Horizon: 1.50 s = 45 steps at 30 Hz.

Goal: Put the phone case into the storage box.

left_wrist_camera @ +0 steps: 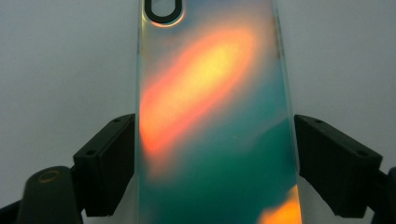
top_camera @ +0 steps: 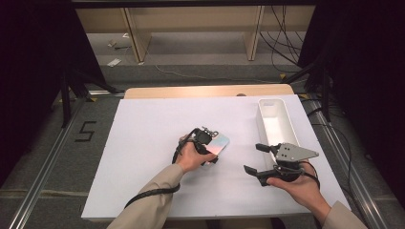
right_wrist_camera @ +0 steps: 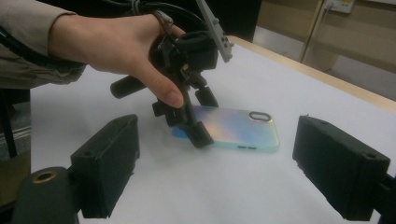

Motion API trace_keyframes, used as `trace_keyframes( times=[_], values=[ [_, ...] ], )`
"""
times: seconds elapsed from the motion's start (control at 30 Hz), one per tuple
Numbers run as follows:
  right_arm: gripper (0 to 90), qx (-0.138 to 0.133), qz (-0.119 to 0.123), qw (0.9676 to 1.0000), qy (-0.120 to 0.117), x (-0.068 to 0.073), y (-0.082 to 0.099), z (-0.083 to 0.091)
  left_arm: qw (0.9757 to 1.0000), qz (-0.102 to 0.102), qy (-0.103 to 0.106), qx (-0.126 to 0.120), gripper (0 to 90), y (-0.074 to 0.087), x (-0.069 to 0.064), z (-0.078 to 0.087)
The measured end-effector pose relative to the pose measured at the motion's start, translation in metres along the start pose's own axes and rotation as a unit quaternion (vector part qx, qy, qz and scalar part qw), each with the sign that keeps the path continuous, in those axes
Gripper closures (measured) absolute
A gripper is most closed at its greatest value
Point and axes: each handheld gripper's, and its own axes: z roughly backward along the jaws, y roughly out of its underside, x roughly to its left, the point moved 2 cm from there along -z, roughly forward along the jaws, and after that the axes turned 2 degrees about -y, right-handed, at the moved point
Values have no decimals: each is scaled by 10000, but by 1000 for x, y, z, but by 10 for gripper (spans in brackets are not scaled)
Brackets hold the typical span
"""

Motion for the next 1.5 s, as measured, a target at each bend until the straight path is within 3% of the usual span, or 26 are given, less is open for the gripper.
trace_keyframes(
  times=[0.67, 0.93, 1.5],
  values=[
    [156, 4, -25, 10000, 28, -1, 1, 0, 9998, 39, 76, -199, 171, 5, 1, 3],
    [156, -1, -18, 10000, 26, -1, 1, -1, 9981, -114, 23, -597, 172, 9, 2, 19],
    [151, 29, -58, 9999, 116, -1, 1, -4, 9926, -132, 7, -1208, 171, 26, 10, 54]
  ],
)
